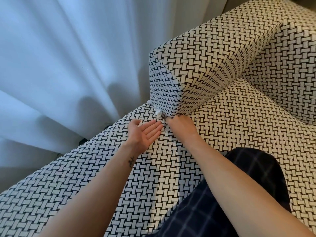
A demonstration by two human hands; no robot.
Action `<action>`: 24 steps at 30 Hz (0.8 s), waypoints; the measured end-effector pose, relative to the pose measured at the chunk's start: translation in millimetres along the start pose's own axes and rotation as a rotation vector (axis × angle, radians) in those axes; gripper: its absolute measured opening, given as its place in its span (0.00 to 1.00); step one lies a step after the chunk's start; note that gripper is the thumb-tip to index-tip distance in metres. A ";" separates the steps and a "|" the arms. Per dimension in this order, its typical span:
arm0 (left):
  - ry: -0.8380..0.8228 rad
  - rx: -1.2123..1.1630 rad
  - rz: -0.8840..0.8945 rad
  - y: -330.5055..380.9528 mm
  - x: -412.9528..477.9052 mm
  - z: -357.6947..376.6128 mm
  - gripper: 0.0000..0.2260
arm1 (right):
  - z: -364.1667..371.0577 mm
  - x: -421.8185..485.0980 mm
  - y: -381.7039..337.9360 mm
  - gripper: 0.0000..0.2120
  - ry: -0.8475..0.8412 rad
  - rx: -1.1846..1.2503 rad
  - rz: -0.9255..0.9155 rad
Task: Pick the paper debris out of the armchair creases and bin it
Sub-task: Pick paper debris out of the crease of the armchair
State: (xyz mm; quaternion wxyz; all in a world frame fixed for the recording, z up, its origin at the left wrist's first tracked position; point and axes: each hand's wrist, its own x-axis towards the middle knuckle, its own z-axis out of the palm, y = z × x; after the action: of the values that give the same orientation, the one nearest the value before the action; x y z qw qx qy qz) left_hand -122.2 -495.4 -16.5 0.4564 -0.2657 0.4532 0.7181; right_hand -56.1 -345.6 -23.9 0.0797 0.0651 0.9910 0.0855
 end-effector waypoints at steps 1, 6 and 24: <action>0.010 0.003 -0.005 0.6 -0.3 1.5 0.26 | 1.7 -1.5 1.8 0.15 0.009 -0.009 -0.012; 0.076 0.009 -0.014 4.0 -2.1 6.4 0.26 | 7.9 -6.1 3.6 0.17 0.044 -0.031 -0.066; 0.096 0.033 -0.044 7.8 -2.7 7.1 0.25 | -0.8 5.3 -2.3 0.16 -0.039 -0.021 0.016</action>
State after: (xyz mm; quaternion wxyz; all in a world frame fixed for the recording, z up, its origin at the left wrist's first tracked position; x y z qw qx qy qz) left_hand -127.7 -491.5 -8.0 0.4540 -0.3023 0.4806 0.6867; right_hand -61.7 -347.2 -24.3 0.0989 0.0740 0.9877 0.0954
